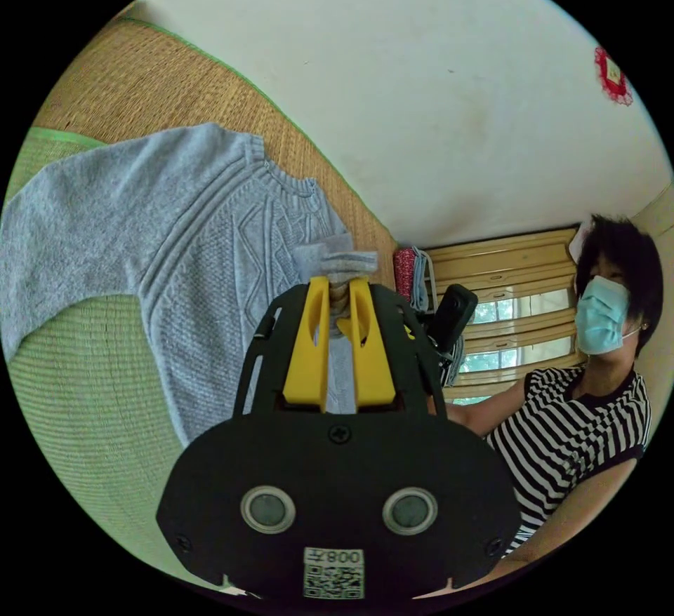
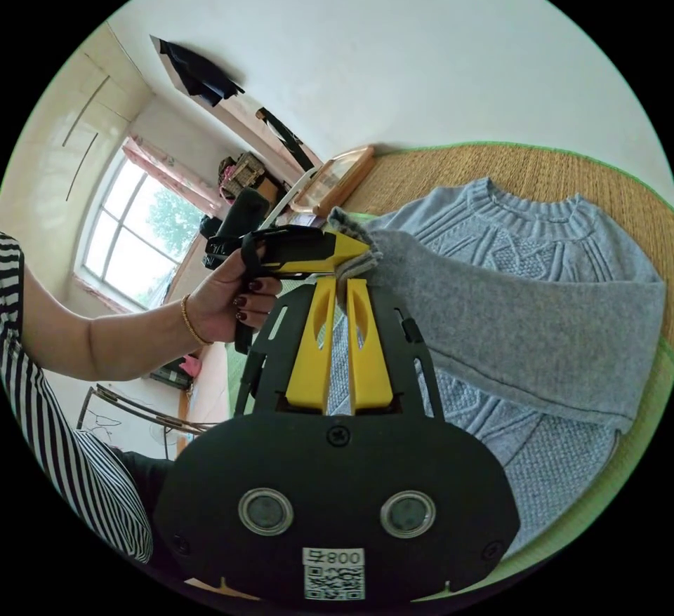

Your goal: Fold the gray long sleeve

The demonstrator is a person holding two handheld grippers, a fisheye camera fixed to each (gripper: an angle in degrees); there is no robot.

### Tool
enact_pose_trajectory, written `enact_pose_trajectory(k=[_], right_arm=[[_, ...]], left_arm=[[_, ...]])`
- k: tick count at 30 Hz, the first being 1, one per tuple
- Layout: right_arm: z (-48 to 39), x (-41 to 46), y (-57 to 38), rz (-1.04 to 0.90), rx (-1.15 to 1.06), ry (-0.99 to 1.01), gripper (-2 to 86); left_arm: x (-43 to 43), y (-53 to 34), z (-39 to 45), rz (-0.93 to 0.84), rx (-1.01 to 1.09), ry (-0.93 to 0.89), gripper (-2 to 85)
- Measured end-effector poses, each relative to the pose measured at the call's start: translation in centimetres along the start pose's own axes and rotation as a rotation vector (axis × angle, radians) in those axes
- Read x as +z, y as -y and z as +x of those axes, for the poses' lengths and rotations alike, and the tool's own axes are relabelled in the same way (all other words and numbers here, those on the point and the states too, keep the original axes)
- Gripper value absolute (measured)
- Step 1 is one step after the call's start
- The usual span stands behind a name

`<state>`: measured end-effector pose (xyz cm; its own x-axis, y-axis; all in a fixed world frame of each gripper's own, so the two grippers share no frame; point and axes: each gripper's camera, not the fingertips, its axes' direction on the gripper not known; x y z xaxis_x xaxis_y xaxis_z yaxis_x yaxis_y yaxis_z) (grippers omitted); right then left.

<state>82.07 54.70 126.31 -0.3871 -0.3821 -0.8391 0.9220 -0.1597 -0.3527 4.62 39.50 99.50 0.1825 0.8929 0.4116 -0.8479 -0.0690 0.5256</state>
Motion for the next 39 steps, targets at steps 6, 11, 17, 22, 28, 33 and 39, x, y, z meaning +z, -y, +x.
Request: enact_pose_trajectory(k=[6,11,17,22,28,33,39], right_arm=[[1.0,4.3,1.2,-0.053,0.013,-0.017,3.1],[1.9,8.9,2.0,-0.175,0.006,-0.079,3.7],[1.4,12.8,2.2,-0.303,-0.073,-0.178,6.4],[1.4,13.2,2.9,-0.286,-0.059,-0.105,8.0],[1.3,12.8,3.6,-0.300,-0.067,-0.031,4.3],[4.3,5.8,3.8,-0.161,0.057,-0.241,2.3],[9.0,-1.5,3.4,-0.037,0.277,-0.565,0.6]], left_arm=[[-1.2,-0.2,-2.1,-0.018,-0.004,0.053,6.1],[-2.6,-1.3,-4.8,-0.005,-0.087,0.180,7.8],[-5.1,-3.7,-5.2,0.109,-0.134,0.247,7.1],[-2.1,-3.2,-3.9,-0.037,-0.036,0.272,3.1],[-1.4,-3.8,-5.2,-0.100,-0.055,0.385,0.5],[-1.6,-3.8,-3.0,-0.063,0.038,0.324,0.3],[5.5,-0.5,1.3,-0.147,0.262,0.154,0.2]])
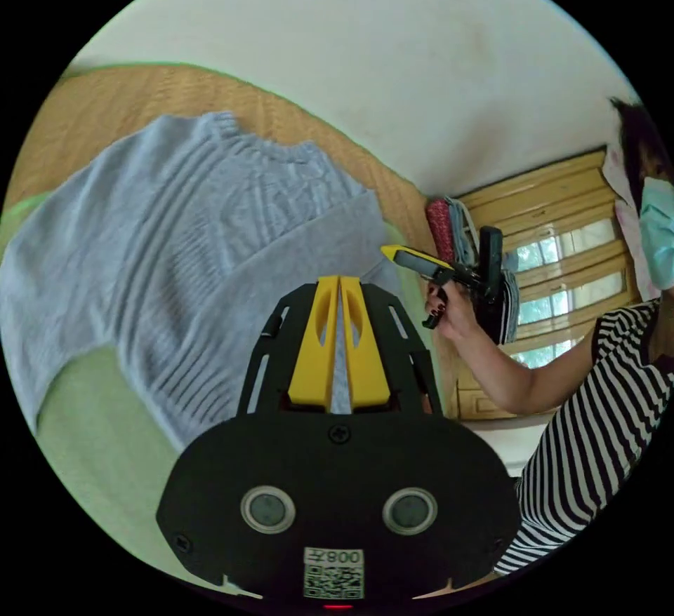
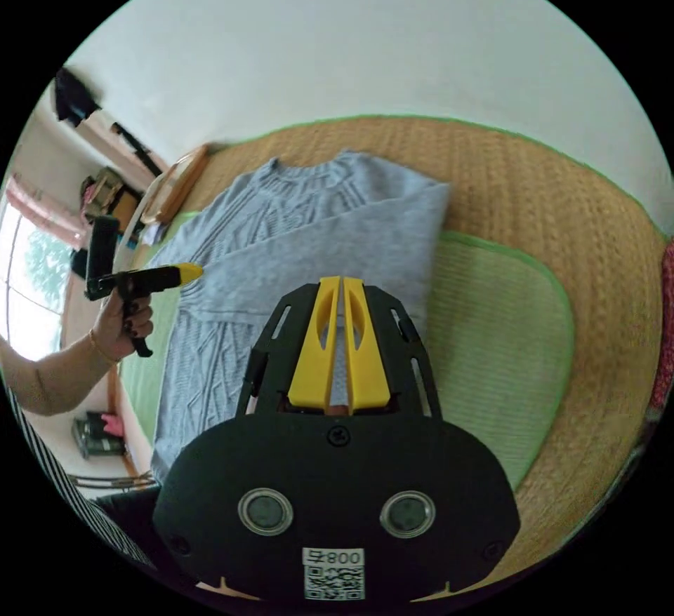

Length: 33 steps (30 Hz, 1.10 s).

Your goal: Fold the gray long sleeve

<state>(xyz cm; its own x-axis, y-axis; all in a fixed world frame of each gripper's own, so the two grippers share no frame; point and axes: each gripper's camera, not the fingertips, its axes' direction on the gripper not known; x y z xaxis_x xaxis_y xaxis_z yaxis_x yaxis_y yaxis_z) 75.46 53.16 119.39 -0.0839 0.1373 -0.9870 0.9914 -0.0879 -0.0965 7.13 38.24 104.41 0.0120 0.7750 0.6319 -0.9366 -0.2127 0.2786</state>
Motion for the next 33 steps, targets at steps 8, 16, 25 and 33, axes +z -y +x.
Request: enact_pose_trajectory(k=[8,16,25,33], right_arm=[[-1.3,1.3,-0.4,-0.042,-0.078,-0.230,0.2],[-1.3,-0.5,-1.3,0.028,-0.016,-0.186,0.1],[1.4,-2.2,-0.1,0.026,0.109,0.004,0.1],[1.6,-4.4,0.8,0.063,0.155,0.038,0.0]], left_arm=[[10.4,8.5,4.4,-0.100,0.221,-0.038,0.3],[13.6,8.5,3.6,-0.177,0.194,0.100,0.1],[14.7,8.5,3.5,-0.187,0.266,0.215,0.1],[8.9,1.3,2.5,-0.138,0.251,0.180,0.1]])
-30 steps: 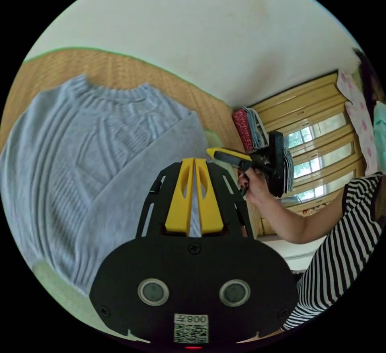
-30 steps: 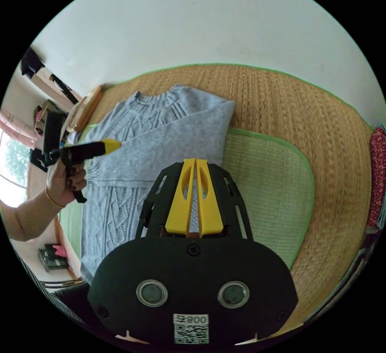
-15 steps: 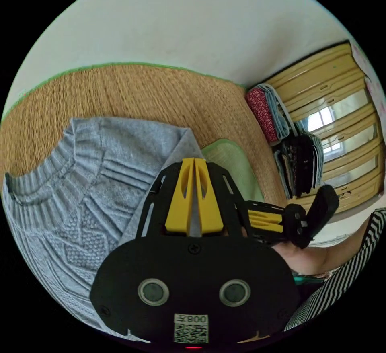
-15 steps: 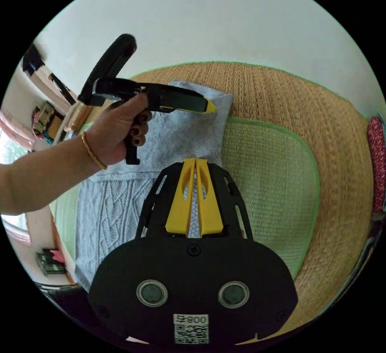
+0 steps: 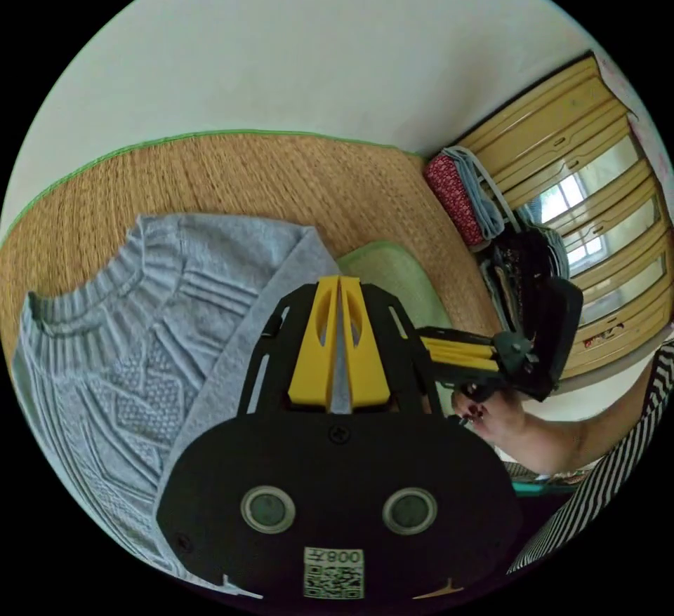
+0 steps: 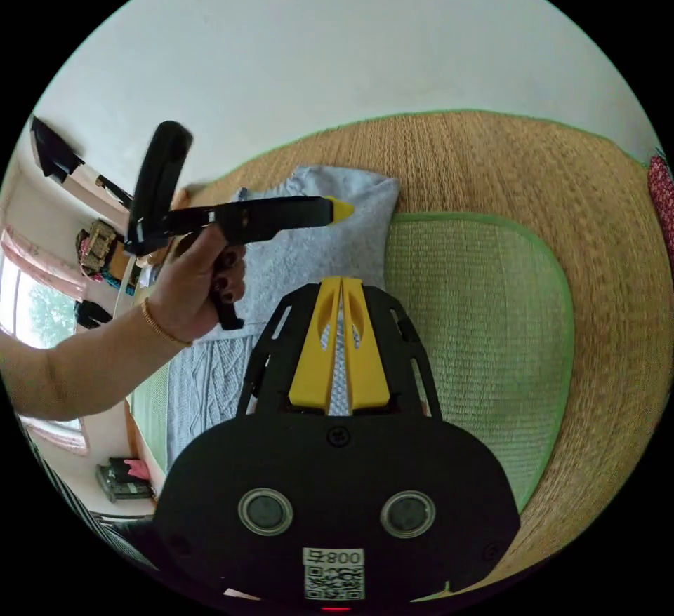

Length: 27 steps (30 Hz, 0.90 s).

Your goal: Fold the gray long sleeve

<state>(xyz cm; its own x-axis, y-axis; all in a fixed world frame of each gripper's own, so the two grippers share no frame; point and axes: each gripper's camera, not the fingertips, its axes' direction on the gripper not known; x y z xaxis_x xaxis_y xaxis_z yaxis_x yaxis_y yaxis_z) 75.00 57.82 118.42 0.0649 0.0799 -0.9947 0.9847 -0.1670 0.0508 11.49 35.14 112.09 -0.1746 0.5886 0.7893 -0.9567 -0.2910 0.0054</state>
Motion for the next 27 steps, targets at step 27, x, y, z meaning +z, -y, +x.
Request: enact_pose_trajectory(k=[27], right_arm=[[-8.3,1.4,7.8,-0.224,-0.291,-0.003,0.1]], left_arm=[[-32.7,-54.5,-19.7,0.827,-1.334,0.236,10.4]])
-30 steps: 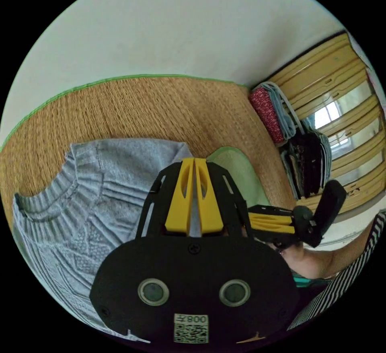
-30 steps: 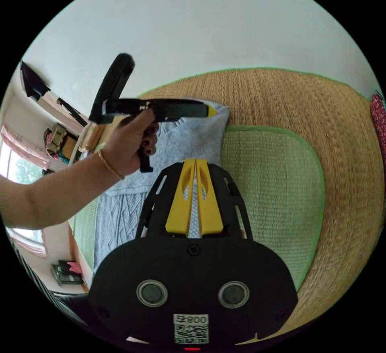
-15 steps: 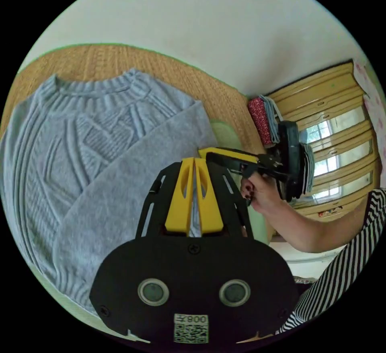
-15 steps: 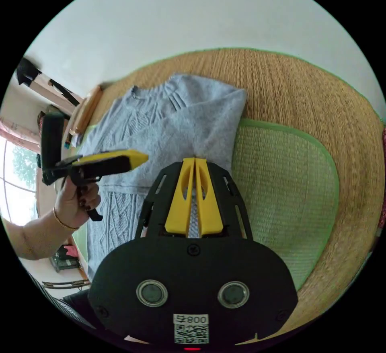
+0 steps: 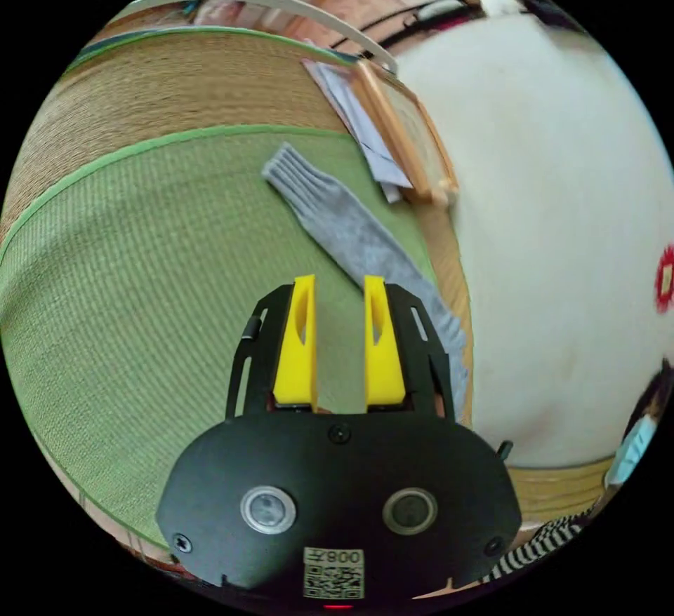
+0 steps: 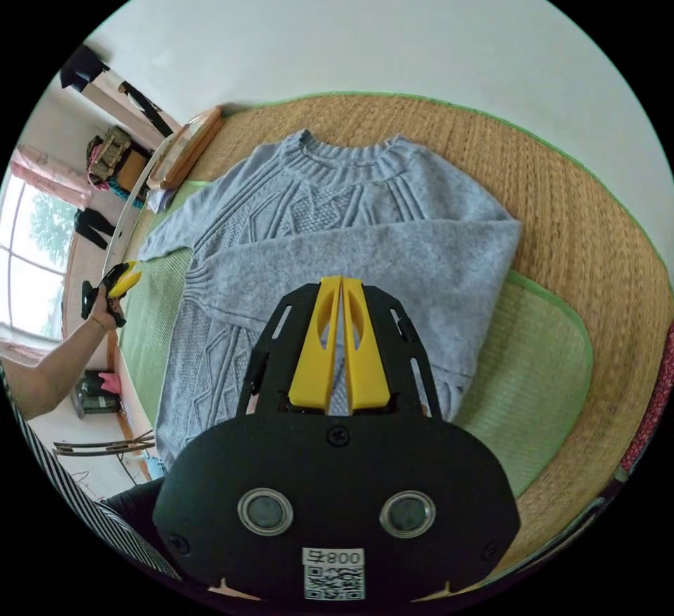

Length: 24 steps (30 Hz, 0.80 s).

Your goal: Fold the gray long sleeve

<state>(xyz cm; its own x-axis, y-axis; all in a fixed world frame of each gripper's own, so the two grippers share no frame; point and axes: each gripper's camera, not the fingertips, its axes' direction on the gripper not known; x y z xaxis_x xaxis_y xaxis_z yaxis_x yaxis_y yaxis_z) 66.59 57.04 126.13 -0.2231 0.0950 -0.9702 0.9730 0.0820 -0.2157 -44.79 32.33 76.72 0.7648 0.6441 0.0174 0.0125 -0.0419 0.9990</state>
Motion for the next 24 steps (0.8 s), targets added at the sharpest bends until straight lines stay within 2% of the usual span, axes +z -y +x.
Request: enact_pose_trajectory(k=[2,6,17,22,24], right_arm=[[-0.9,0.5,0.7,-0.020,-0.025,0.007,0.2],[-2.6,1.8,1.7,-0.069,-0.061,0.011,0.2],[-1.4,1.4,2.8,-0.095,-0.017,0.041,0.3],[0.3,0.0,2.4,-0.075,0.010,0.084,0.6],[1.5,-0.8,2.2,-0.058,0.029,0.181,1.4]], left_arm=[[-0.6,1.5,-1.7,0.045,-0.061,-0.039,10.9],[-0.8,3.6,-3.4,0.053,-0.092,0.039,9.9],[-0.8,3.9,-3.6,-0.022,-0.015,0.053,3.6],[-0.5,1.5,2.9,-0.061,0.231,-0.146,2.8],[0.4,-0.3,6.7,-0.105,0.359,-0.215,2.7]])
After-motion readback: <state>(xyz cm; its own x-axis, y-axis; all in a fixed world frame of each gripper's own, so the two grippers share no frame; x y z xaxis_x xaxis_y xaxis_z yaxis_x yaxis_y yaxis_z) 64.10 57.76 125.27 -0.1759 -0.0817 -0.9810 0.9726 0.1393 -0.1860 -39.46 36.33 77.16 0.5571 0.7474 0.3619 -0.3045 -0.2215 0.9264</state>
